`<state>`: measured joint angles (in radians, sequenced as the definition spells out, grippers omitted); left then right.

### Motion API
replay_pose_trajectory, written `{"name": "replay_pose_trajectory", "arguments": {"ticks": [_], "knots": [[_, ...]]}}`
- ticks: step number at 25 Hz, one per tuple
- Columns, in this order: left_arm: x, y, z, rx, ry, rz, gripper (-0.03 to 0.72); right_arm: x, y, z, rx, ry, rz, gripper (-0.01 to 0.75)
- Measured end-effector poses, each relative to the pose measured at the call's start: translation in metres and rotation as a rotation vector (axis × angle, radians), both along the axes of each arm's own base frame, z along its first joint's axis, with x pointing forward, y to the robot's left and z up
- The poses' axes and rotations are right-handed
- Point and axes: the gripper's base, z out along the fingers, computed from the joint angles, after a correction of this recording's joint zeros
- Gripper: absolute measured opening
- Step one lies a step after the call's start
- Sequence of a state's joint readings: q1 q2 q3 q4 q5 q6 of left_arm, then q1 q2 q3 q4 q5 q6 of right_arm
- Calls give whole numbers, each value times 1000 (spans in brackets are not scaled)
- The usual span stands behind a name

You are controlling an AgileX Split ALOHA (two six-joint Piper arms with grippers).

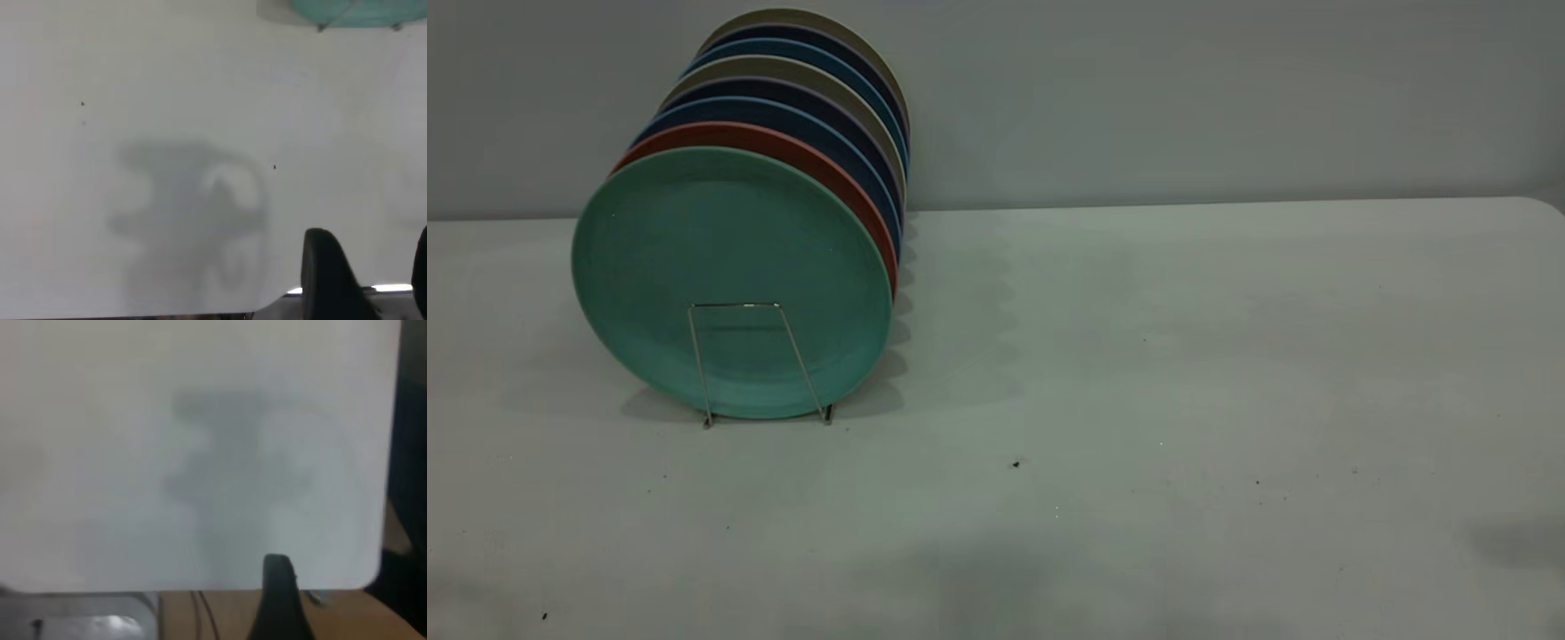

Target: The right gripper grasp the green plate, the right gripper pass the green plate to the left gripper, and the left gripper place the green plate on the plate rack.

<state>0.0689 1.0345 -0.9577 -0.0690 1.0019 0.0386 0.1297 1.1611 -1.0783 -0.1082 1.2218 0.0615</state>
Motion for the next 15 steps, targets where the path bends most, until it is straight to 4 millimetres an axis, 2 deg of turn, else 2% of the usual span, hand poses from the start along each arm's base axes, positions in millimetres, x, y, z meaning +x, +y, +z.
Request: {"name": "replay_pose_trajectory", "arguments": {"ticks": [2,4,10,15], "knots": [[-23,-2,0,-7,-39,0,331,-27,2,6,54,-42,37,574],[-45,-5,-3,-14,-63,-2,331,-52,3,3,94,-63,86,574],[-114,-10,-27,-18,-105,0,329,-120,-1,-26,111,-130,184,574],[-157,-13,-49,-12,-198,-3,329,-158,-6,-49,114,-299,193,574]]}}
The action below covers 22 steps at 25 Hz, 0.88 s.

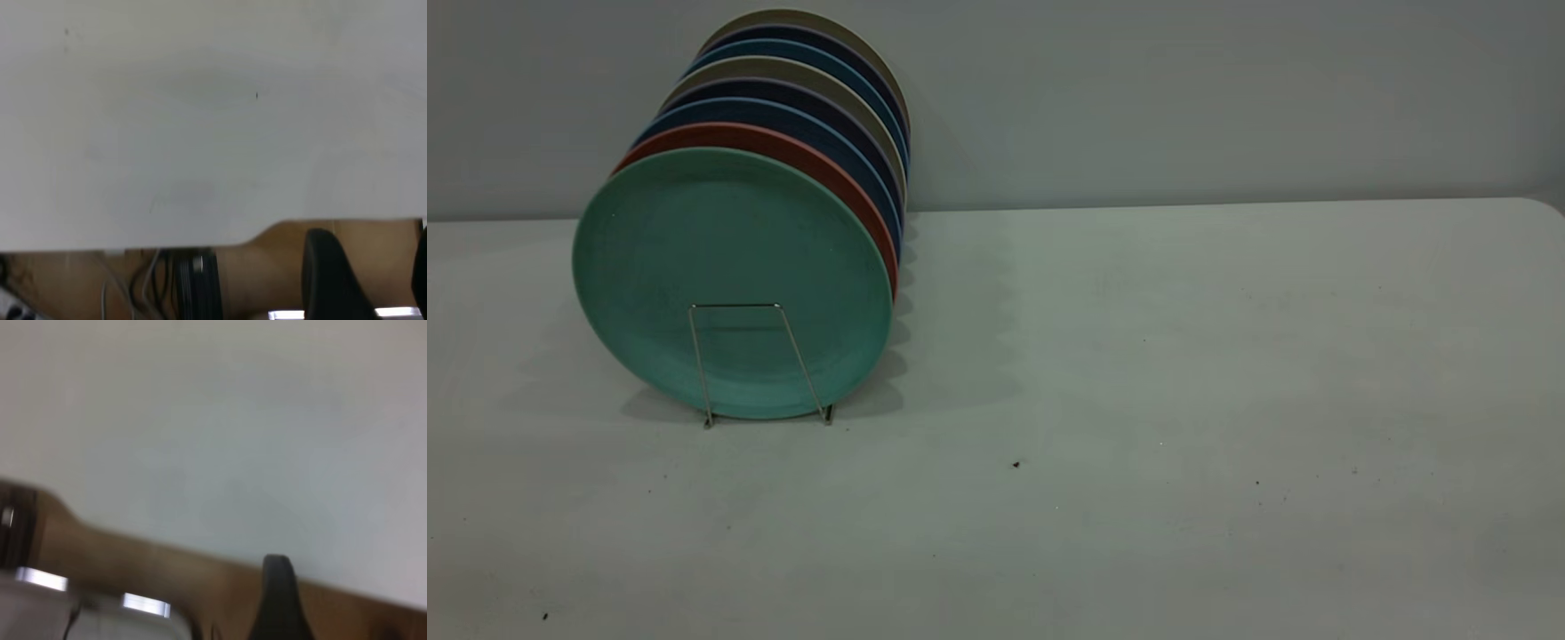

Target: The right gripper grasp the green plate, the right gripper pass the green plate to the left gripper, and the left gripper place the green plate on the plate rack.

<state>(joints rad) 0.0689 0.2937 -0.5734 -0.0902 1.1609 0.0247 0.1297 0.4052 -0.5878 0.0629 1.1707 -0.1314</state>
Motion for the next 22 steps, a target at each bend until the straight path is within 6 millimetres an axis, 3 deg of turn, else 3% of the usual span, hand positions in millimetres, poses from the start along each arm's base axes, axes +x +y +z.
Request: {"name": "replay_pose_trajectory", "arguments": {"ticks": [5,9,22], "knots": [[-28,-2,-6,20,-163,-10,372,-24,-4,-21,10,-136,0,574],[-40,-3,-8,52,-239,-37,451,-34,-5,-21,17,-204,2,574],[-35,0,-22,93,-224,-83,472,-42,-6,-21,24,-256,3,574]]}}
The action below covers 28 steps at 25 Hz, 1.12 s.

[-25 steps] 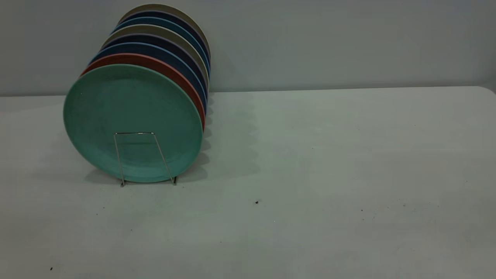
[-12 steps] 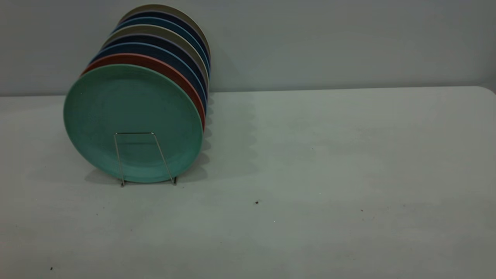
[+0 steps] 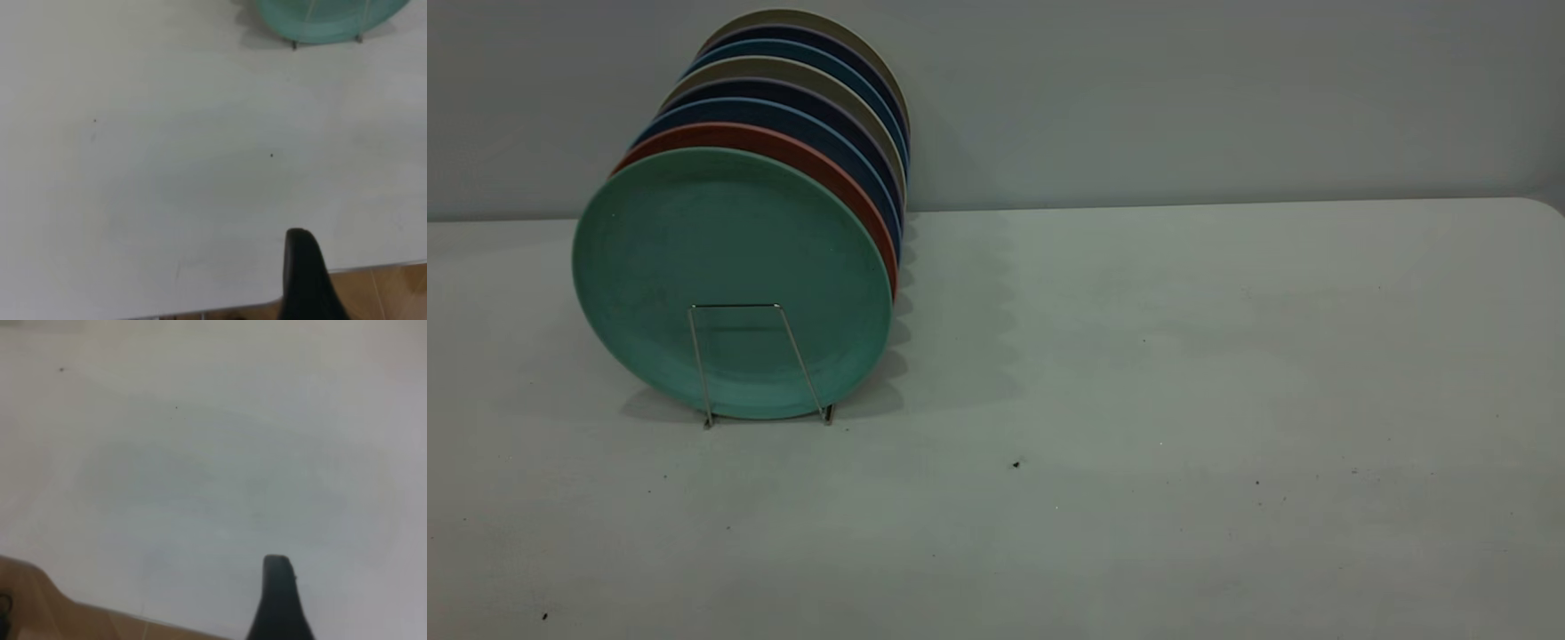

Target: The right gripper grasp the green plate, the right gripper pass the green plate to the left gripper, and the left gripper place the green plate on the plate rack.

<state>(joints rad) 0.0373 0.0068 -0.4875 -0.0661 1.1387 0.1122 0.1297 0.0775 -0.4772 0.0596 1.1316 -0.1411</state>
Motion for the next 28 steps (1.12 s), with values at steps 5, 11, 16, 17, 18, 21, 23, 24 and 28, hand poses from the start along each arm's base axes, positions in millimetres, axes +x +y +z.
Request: {"name": "replay_pose_trajectory", "arguments": {"ticks": [5,11,16,17,18,21,23,24,28], "knots": [[0,2,0,11,-1,-28,472,0,0,0,0,0,0,574],[0,2,0,11,-1,-30,472,0,0,0,1,0,0,574],[0,2,0,11,-1,-30,472,0,0,0,1,0,0,574],[0,2,0,11,-1,-30,472,0,0,0,1,-1,0,574],[0,2,0,11,-1,-30,472,-1,0,0,1,-4,-7,574],[-2,2,0,11,-15,-30,472,-4,0,0,5,-29,-61,574],[-3,2,-1,12,-26,-30,472,-7,-1,0,7,-51,-87,574],[-4,2,-1,12,-26,-30,472,-9,0,0,9,-63,-91,574],[-4,2,-1,12,-29,-30,472,-13,-1,-1,11,-90,-92,574]]}}
